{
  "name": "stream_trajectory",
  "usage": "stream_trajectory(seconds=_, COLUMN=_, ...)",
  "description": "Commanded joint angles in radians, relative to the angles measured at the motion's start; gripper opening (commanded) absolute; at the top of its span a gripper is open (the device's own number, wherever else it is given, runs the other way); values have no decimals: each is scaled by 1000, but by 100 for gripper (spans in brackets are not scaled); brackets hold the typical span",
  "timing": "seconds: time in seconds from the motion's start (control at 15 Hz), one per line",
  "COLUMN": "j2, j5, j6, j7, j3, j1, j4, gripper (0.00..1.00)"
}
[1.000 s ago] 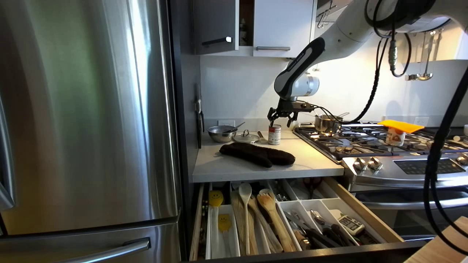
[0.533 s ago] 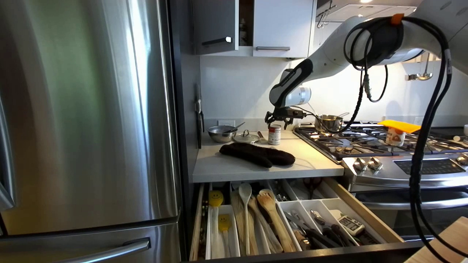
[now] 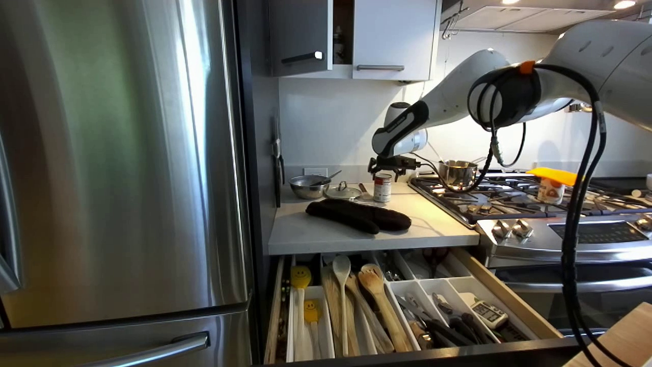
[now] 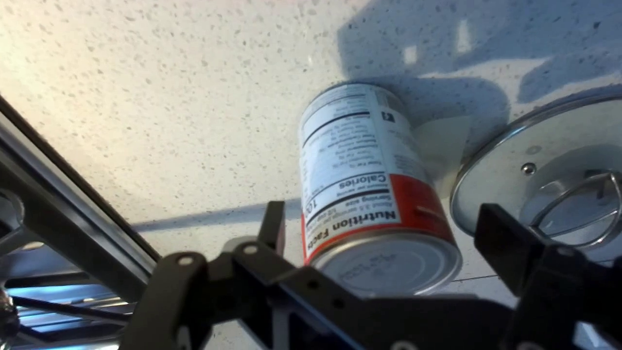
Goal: Move the red and white tin forward to the left
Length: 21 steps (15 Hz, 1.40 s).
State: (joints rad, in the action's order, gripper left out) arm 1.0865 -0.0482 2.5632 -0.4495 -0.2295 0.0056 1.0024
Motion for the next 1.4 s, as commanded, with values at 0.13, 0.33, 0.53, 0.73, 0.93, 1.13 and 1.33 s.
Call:
stream_trajectory(seconds=0.13, j2=128, j5=38, j6=-49, j7=-105, j3=-50, j1=2, j4=-191, gripper=100)
stream_trajectory(seconds=0.33, j2=167, j5=58, j6=-48, j7=-135, j3=-71, j1=4, j4=-246, gripper=100)
stream_trajectory(seconds=0.53, j2=198, j5=76, j6=-46, j7=-161, j3=-86, j1=6, j4=-291, gripper=100)
stream_trajectory(seconds=0.73, j2=221, j5=102, j6=-58, j7=-183, j3=-104, j1=9, j4=-324, gripper=100)
stream_trajectory(seconds=0.93, j2=238, j5=113, j6=-63, j7=-197, j3=-135, j1=20, j4=-341, gripper=68)
stream_trajectory(seconds=1.13, j2=235, j5=101, j6=-102, j7=-172, j3=-122, j1=20, j4=-350, gripper=58)
stream_trajectory(seconds=1.33, j2=211, j5=88, j6=-164, j7=-140, j3=-98, j1=17, j4=-347, gripper=58)
